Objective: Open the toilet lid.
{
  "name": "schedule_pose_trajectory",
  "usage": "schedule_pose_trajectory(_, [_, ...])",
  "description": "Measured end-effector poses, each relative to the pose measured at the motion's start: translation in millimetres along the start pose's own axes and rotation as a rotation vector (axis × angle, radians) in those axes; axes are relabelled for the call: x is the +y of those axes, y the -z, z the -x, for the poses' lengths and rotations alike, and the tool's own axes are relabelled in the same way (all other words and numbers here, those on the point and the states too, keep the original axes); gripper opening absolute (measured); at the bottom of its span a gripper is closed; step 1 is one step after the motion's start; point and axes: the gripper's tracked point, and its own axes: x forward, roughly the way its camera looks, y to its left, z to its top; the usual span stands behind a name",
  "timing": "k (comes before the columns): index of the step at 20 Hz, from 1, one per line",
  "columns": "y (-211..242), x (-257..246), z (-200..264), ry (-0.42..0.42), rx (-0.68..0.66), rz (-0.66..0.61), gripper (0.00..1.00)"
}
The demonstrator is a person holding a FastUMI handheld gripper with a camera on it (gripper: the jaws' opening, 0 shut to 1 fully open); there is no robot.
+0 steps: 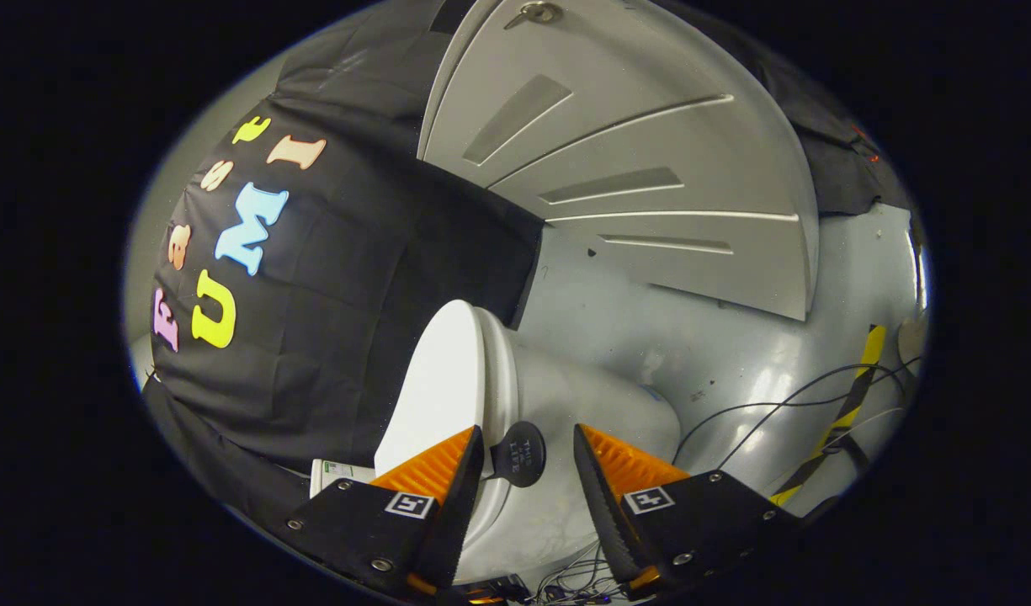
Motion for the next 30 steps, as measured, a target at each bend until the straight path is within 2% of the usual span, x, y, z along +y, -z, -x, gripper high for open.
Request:
schedule_pose_trajectory(3, [6,-8,-12,-0.005,0.029,-0.009,0.41])
schedule_pose_trajectory(4, [7,-12,-14,-0.004,0.037,-0.013,0.37])
schedule_pose_trajectory(5, [6,-11,-11,-0.013,0.041,-0.025,0.27])
schedule_pose_trajectory(8, [2,-9,-8,-0.028,0.047,-0.063,0.17])
schedule_pose_trajectory(9, [3,-8,-8,-0.031,0.047,-0.068,0.09])
schedule_pose_trajectory(11, [3,-8,-8,-0.025,0.044,-0.083,0.04])
schedule_pose_trajectory(15, [0,-2,-15,0.02,0.03,-0.044,0.01])
schedule_pose_trajectory(20, [-11,19,-2,0.022,0.008,-0.037,0.0])
schedule_pose_trajectory(23, [-16,41,6,0.003,0.003,-0.024,0.0])
schedule_pose_trajectory(27, [-18,68,15,-0.006,-0.011,0.069,0.0])
schedule_pose_trajectory(30, [-22,89,28,-0.032,-0.029,0.075,0.0])
